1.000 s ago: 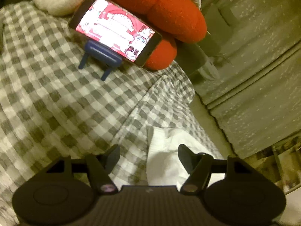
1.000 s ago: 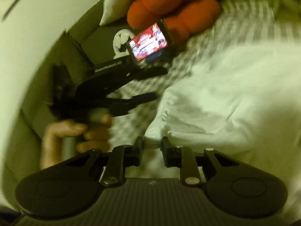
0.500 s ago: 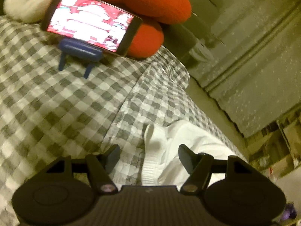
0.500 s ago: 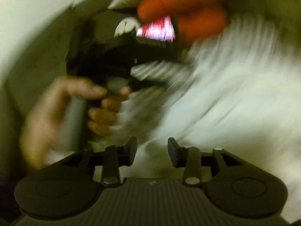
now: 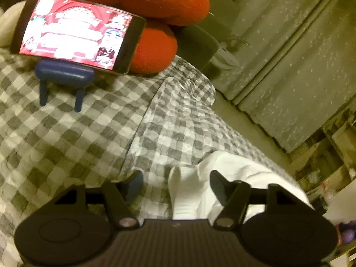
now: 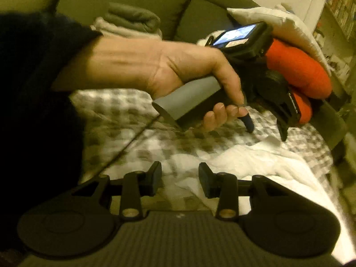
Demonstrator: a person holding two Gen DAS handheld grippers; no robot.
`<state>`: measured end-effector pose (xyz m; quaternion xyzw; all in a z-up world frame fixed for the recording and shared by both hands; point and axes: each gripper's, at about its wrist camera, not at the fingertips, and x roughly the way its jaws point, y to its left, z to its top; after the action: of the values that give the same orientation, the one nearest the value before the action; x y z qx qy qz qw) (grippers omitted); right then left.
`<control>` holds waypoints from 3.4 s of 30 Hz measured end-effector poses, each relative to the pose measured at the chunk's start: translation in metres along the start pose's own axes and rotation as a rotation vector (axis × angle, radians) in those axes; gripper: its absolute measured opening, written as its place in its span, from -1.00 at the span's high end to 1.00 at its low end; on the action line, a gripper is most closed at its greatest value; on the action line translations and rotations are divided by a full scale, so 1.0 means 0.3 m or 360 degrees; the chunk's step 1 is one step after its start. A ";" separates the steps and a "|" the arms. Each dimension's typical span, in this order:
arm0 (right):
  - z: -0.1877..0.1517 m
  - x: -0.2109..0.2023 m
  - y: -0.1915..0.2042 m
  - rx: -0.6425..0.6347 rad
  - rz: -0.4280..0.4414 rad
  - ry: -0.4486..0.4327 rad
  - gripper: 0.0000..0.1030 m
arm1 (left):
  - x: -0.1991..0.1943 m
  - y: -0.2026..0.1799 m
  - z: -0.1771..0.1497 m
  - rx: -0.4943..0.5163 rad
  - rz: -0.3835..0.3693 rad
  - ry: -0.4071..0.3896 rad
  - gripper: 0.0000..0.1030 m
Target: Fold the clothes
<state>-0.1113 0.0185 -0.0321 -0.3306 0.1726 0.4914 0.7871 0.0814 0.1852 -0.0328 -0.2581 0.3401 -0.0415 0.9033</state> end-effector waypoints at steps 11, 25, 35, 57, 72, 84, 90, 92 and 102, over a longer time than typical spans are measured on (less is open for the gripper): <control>0.040 -0.055 -0.073 0.0257 -0.0054 -0.0187 0.87 | -0.031 0.000 0.038 0.0088 -0.0041 -0.0159 0.97; 0.111 -0.002 -0.111 0.0565 0.0012 -0.0177 0.87 | -0.130 0.050 0.095 0.0121 0.0042 -0.0367 0.98; 0.213 0.024 -0.193 0.1064 0.0303 -0.0246 0.87 | -0.183 0.166 0.126 0.0309 0.0177 -0.0364 0.97; 0.160 0.141 -0.193 0.1074 0.0572 -0.0037 0.07 | -0.258 0.293 0.070 0.0241 0.0354 -0.0260 0.81; -0.152 -0.118 -0.570 0.1452 -0.0189 0.0096 0.06 | -0.203 -0.130 0.016 0.0251 0.0234 -0.0023 0.14; -0.649 -0.473 -0.849 0.1872 -0.1049 0.0265 0.06 | 0.025 -0.345 -0.093 0.0108 0.0007 0.0172 0.14; -0.762 -0.526 -0.882 0.1904 -0.1137 0.0338 0.06 | 0.065 -0.350 -0.131 0.0185 0.0037 0.0214 0.13; -0.796 -0.535 -0.899 0.1912 -0.1172 0.0378 0.06 | 0.067 -0.346 -0.139 0.0201 0.0045 0.0221 0.12; -0.827 -0.505 -0.910 0.1903 -0.1110 0.0448 0.96 | 0.065 -0.358 -0.153 0.0255 0.0042 0.0229 0.09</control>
<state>0.0749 -0.3341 -0.0249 0.0619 0.3971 -0.0160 0.9155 0.0779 0.0677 -0.0204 -0.1771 0.4031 -0.0752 0.8947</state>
